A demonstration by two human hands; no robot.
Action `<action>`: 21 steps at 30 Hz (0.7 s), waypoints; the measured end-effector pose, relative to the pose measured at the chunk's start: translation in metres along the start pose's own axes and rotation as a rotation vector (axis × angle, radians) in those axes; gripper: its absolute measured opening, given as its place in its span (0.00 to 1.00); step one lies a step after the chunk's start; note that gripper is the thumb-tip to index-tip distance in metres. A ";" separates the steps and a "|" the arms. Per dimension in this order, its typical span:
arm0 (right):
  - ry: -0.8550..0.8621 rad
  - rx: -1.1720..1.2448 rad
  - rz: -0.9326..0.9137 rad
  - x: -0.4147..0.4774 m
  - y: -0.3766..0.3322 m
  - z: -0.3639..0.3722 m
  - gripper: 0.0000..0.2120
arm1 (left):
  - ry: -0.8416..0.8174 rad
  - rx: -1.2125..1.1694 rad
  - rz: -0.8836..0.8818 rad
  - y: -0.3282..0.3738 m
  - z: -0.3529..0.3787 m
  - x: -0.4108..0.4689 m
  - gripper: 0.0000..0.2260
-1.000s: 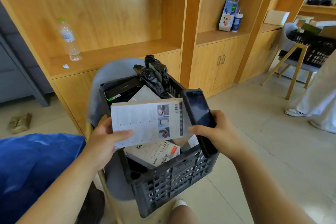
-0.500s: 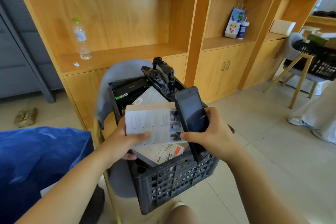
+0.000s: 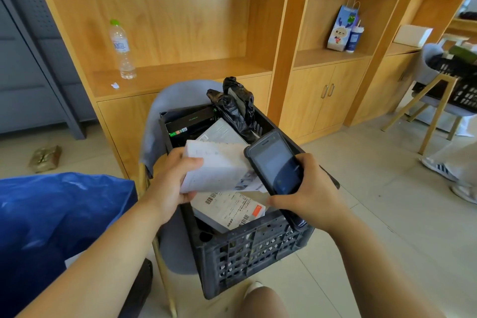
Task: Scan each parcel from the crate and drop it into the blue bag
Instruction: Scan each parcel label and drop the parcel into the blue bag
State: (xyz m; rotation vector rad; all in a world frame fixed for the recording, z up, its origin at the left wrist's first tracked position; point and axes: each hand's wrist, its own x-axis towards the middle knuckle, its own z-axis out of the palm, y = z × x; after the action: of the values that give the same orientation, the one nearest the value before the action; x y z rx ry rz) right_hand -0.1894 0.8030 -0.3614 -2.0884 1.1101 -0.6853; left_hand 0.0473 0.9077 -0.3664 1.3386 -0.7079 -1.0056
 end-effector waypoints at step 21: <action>0.077 -0.289 0.004 -0.027 0.002 0.033 0.37 | 0.207 0.256 0.047 -0.049 -0.056 -0.052 0.09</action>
State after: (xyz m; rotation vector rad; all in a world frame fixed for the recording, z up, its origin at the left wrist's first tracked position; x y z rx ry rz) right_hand -0.1812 0.8355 -0.3875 -2.3161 1.3219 -0.6382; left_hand 0.0658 0.9818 -0.4154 1.6139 -0.7236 -0.7425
